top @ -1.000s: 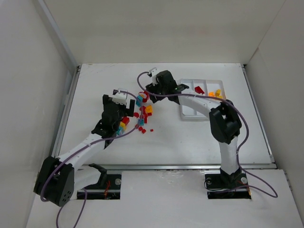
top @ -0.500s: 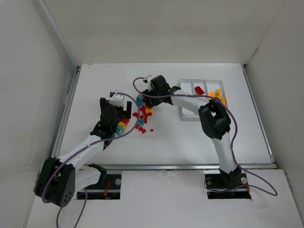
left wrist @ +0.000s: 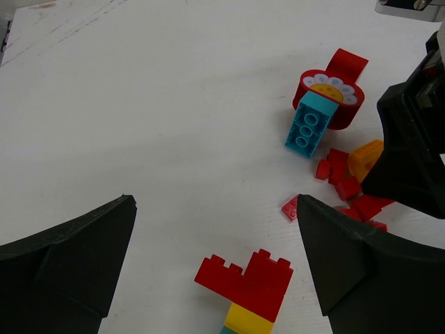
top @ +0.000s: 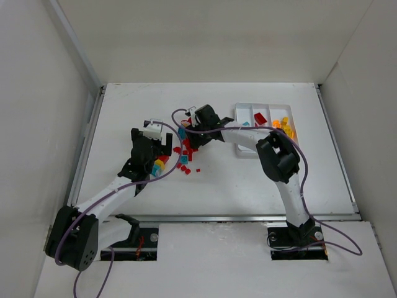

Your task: Sort the legos into containers by color

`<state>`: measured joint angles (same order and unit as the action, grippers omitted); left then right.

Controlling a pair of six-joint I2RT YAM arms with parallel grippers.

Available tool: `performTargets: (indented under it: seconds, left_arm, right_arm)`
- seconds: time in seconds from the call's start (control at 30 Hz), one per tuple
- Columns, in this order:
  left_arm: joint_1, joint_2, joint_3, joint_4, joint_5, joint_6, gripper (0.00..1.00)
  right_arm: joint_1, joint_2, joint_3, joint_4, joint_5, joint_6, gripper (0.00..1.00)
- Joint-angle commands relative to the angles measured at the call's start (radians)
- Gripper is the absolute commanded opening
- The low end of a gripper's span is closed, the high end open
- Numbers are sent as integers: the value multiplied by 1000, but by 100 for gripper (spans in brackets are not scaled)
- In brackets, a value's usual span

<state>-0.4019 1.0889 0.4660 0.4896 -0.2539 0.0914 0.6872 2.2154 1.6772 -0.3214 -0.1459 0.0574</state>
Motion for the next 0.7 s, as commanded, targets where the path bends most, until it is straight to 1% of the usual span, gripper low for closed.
performTargets:
  seconds: [0.0,0.1,0.17,0.2,0.23,0.3,0.33,0.5,0.57,0.63,0.67]
  left_arm:
    - [2,-26,-7,38,8,-18,100]
    - [2,-26,-7,38,8,-18,100]
    - [2,-26,-16,38,8,-18,100]
    - [2,-26,-17,38,8,-18,100]
    - [2,-26,-17,38,8,-18,100]
    - [2,-26,-17,38,8,-18,100]
    - [2,-26,-17,38,8,-18,100]
    - [2,-26,-17,38,18,-18,100]
    - [2,-35,-17,38,18,-18,100]
    - [2,-35,-26,38,28,-18,100]
    - [2,-35,-26,38,28,-18,100]
  right_arm:
    - [11,21,70,41,-12,7,61]
    - [11,50,101,27,-12,7,61]
    - [11,50,101,27,-12,7,56]
    - [11,50,101,27,-12,7,53]
    - [11,50,87,27,-12,7,44]
    - [11,40,73,41,-12,7,38]
    - [11,40,73,41,-12,7,33]
    - [11,21,64,50,-12,7,25]
    - [11,-15,53,59,-12,7,22]
    - [-1,-51,32,79,-33,18,22]
    - [-11,-101,-3,93,-43,27,22]
